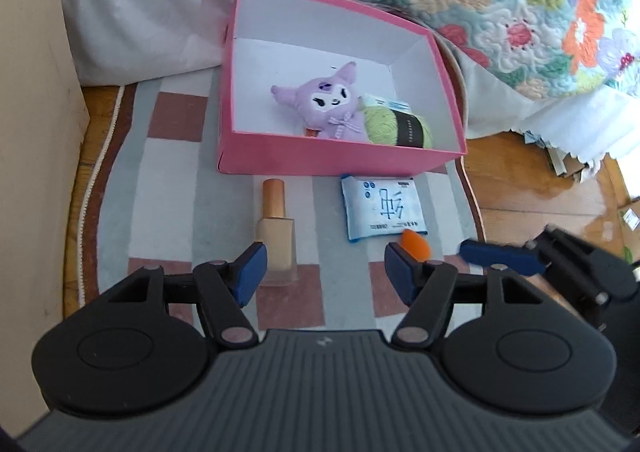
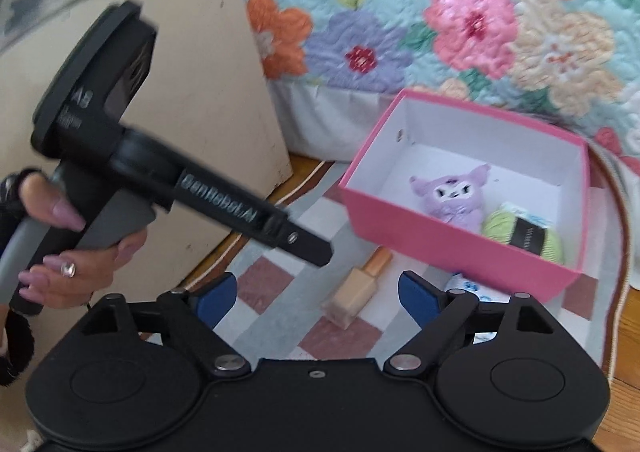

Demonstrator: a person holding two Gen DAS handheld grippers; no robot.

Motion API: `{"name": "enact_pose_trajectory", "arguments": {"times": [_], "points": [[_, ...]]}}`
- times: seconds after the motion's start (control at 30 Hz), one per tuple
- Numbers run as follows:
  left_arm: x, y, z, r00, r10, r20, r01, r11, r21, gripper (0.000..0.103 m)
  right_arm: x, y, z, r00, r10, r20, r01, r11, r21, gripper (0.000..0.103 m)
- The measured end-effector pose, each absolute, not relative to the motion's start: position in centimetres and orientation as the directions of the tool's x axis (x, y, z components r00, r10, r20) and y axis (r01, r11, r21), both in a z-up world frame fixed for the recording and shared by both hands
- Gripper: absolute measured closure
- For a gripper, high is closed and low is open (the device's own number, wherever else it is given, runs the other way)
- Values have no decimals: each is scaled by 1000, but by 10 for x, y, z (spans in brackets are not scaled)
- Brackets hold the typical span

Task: Organize objects
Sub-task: 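Move both grippers down toward the gold-capped foundation bottle, then close both grippers around the foundation bottle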

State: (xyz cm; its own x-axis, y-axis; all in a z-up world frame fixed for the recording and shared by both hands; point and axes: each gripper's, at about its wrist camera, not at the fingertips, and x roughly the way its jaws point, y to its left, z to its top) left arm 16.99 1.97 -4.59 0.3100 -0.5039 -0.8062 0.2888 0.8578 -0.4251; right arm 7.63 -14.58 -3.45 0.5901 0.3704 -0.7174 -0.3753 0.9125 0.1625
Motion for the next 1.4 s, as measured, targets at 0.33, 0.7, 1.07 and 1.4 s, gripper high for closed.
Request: {"name": "enact_pose_trajectory", "arguments": {"times": [0.33, 0.7, 1.07, 1.4], "points": [[176, 23, -97, 279, -493, -824, 259, 865, -430, 34, 108, -130, -117, 589, 356, -726, -317, 927, 199, 13], [196, 21, -152, 286, -545, -788, 223, 838, -498, 36, 133, -133, -174, 560, 351, -751, -180, 936, 303, 32], [180, 14, -163, 247, -603, -758, 197, 798, -570, 59, 108, -146, -171, 547, 364, -754, -171, 930, 325, 59], [128, -9, -163, 137, -684, -716, 161, 729, -665, 59, 63, -158, -162, 447, 294, -845, -136, 956, 261, 59]]}}
